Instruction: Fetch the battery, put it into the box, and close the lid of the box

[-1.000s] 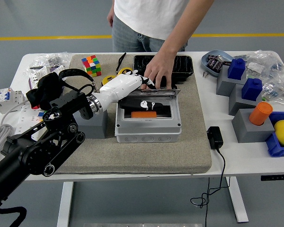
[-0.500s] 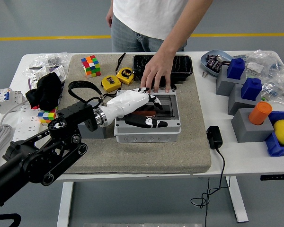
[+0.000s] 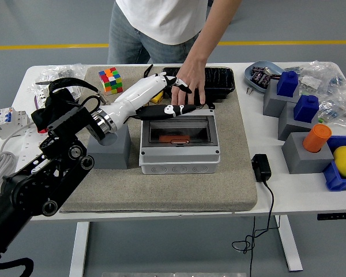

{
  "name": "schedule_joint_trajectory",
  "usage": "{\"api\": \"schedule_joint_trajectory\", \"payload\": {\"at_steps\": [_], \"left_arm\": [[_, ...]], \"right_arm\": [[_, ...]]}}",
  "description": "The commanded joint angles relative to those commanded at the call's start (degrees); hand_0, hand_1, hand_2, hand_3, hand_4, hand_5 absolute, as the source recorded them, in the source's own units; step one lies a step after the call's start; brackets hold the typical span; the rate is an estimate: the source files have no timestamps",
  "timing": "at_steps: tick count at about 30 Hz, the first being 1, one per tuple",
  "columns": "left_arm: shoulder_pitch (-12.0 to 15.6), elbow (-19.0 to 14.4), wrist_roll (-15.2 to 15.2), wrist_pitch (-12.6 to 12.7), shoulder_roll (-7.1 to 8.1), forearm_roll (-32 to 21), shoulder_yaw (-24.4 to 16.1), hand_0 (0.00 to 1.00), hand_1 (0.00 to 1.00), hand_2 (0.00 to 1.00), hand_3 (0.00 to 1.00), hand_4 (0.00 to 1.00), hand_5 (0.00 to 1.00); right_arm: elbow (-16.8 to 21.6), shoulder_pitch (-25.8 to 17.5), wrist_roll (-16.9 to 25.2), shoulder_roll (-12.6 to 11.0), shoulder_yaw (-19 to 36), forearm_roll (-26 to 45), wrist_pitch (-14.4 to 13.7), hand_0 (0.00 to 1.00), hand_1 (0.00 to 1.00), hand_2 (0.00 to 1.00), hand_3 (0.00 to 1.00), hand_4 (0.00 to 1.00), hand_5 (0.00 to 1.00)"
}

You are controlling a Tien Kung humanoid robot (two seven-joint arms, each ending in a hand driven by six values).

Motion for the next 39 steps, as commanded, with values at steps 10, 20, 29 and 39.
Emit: {"api": "schedule_joint_trajectory", "payload": {"at_steps": [10, 20, 29, 39], "left_arm": [[8.6, -1.7, 1.8, -4.6, -1.23, -23.6, -21.9, 0.822, 0.88, 0.866, 0.866, 0.998, 0.961], [15.2, 2.9, 5.1, -6.4, 1.35, -46.8, -36.8, 0.998, 0.998, 0.998, 0.961, 0.998, 0.998], [18.6, 1.8, 5.4, -4.4, 0.23, -26.2, -41.0, 0.998, 0.998, 0.998, 0.998, 0.998, 0.998], [18.6, 1.3, 4.8, -4.2, -0.91, -22.3, -40.7, 0.998, 0.998, 0.998, 0.998, 0.998, 0.998]], "right_arm": [[0.0, -0.3, 0.0, 0.6, 0.8, -0.5, 0.6, 0.852, 0.797, 0.752, 0.787, 0.998, 0.998], [0.0, -0.8, -0.3, 1.1, 3.8, -3.0, 1.4, 0.854, 0.803, 0.759, 0.792, 0.998, 0.998], [0.0, -1.1, -0.6, 1.7, 7.6, -7.6, 1.6, 0.887, 0.838, 0.793, 0.803, 0.998, 0.998], [0.0, -1.3, -1.1, 1.9, 7.2, -7.6, 2.8, 0.877, 0.843, 0.796, 0.804, 0.998, 0.998]]}}
